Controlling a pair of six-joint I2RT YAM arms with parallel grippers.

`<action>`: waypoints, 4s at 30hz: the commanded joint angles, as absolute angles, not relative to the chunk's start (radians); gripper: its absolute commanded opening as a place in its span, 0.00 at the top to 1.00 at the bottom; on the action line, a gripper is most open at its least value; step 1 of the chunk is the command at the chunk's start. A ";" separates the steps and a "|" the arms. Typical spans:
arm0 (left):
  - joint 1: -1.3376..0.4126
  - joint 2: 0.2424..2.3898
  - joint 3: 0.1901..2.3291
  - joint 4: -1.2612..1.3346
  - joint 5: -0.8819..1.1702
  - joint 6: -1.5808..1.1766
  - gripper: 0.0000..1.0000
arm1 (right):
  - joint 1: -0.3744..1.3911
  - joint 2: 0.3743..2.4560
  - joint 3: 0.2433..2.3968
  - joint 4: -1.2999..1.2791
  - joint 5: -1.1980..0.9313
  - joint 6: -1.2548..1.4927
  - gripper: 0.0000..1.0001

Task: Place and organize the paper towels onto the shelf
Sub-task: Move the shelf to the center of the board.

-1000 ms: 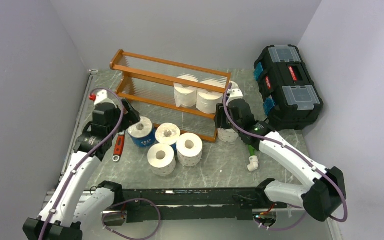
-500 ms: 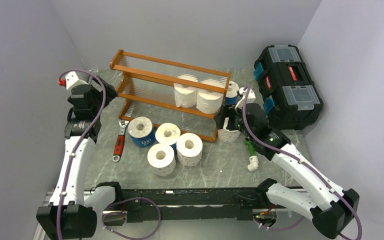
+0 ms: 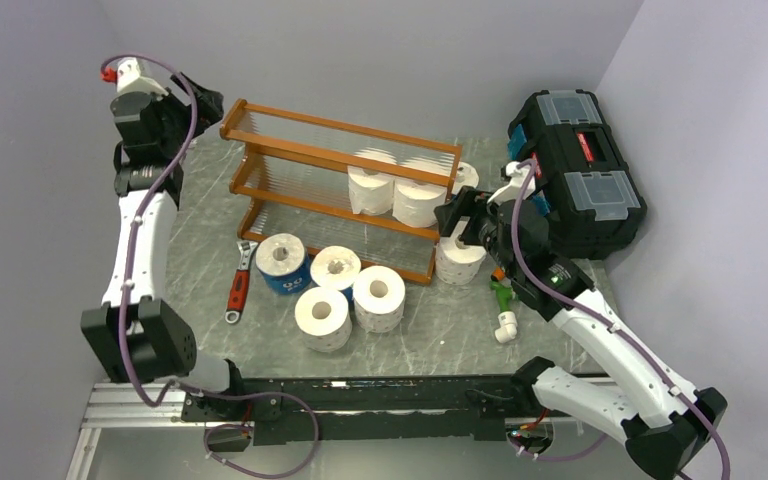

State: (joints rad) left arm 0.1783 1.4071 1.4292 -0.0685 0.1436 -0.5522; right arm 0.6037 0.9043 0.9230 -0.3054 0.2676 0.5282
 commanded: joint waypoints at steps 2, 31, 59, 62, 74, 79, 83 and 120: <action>0.181 1.541 1.571 -0.072 0.307 -0.422 0.13 | 0.598 0.931 1.046 -0.283 0.336 0.541 0.18; 0.058 1.596 1.621 -0.249 0.050 -0.157 0.39 | 0.581 0.932 1.138 -0.299 0.441 0.461 0.18; 0.040 1.490 1.454 -0.170 0.047 -0.232 1.00 | 0.548 1.298 1.410 -0.385 0.503 0.419 0.17; 0.031 1.477 1.440 -0.169 0.040 -0.232 1.00 | 0.548 1.333 1.425 -0.391 0.502 0.410 0.23; 0.022 1.391 1.339 -0.143 0.009 -0.277 1.00 | 0.532 1.460 1.499 -0.397 0.462 0.387 0.69; 0.021 1.337 1.282 -0.143 -0.029 -0.313 1.00 | 0.525 1.527 1.534 -0.348 0.414 0.364 0.78; 0.022 1.304 1.259 -0.149 -0.049 -0.314 1.00 | 0.521 1.604 1.593 -0.335 0.380 0.350 0.81; 0.017 1.177 1.315 -0.373 -0.294 -0.547 0.01 | 0.431 1.543 1.696 -0.436 0.374 0.444 0.20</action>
State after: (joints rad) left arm 0.0189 1.2591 1.2602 -0.3092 -0.2295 -0.4637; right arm 0.4763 1.7229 1.7874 -0.4438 0.3321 0.3805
